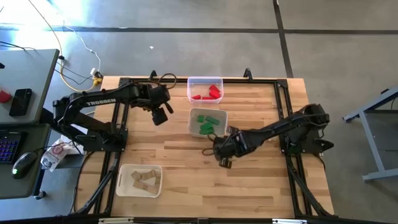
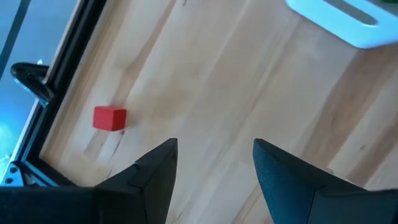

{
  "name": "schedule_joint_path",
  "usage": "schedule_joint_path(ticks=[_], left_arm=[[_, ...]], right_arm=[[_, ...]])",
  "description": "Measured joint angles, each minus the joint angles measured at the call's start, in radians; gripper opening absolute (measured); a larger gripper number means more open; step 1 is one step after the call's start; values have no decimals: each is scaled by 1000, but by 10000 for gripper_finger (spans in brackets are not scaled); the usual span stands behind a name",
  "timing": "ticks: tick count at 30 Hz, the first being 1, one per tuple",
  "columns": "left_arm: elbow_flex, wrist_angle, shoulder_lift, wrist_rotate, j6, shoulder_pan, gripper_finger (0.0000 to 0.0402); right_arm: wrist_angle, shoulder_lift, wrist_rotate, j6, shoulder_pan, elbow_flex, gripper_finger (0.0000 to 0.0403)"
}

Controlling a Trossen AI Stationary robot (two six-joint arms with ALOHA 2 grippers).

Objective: Sort & place blocks by color
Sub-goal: Put the green cube block into the top white bin

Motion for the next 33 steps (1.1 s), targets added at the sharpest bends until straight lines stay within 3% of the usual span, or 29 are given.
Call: schedule_joint_path(ticks=[18,24,33], left_arm=[[0,75,1,-2,23,282,197],[-1,90,1,-2,16,368,197],[-1,115,2,1,159,431,197]], right_arm=[[133,-87,251,-151,-195,0,103],[169,-87,254,-169,-253,0,103],[232,-84,230,-169,-312,0,103]])
